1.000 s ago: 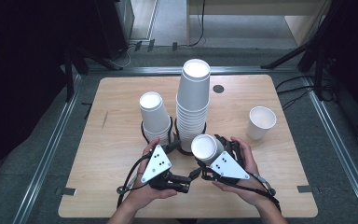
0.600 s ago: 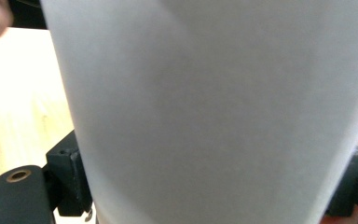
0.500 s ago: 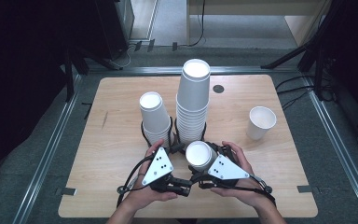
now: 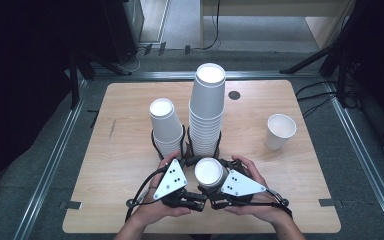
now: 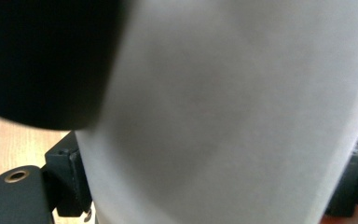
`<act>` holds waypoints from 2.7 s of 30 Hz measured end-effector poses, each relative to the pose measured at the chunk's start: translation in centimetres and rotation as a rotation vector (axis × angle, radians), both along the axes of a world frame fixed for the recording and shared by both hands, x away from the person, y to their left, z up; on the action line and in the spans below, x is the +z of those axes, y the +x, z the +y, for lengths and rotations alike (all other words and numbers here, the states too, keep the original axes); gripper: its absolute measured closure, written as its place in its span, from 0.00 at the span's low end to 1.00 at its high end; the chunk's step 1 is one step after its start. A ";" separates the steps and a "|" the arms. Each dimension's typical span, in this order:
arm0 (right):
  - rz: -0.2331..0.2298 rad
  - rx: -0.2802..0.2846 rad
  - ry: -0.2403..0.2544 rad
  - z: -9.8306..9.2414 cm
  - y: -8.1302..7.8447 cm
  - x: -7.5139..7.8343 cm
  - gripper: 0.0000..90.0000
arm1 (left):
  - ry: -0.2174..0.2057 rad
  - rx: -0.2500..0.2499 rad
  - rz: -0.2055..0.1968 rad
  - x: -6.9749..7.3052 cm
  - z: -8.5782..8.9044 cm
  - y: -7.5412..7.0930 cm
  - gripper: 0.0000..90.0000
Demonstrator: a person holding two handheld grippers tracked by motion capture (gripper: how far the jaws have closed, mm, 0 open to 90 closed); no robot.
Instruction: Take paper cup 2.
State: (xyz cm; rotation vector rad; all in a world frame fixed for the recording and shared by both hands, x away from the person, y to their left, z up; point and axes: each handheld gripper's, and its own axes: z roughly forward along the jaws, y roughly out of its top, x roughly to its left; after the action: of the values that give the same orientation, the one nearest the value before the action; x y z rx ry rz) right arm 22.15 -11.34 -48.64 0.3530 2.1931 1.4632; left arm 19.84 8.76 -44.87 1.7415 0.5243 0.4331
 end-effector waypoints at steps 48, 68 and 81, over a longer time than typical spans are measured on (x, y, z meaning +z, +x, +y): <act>0.166 0.007 0.236 -1.4 0.8 -0.7 0.00 | -0.190 0.049 0.000 1.0 2.6 0.6 0.25; 0.155 0.000 0.326 -0.8 0.5 0.2 0.00 | -0.333 0.012 0.047 0.9 2.9 0.7 0.26; 0.057 -0.066 0.336 0.4 -0.4 0.9 0.00 | -0.359 -0.002 0.070 0.8 2.9 0.8 0.26</act>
State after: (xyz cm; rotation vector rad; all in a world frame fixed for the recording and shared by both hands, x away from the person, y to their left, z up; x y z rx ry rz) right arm 21.80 -10.98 -47.72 0.5794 1.9534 1.8044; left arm 20.66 11.68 -44.11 1.4150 0.6103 0.2577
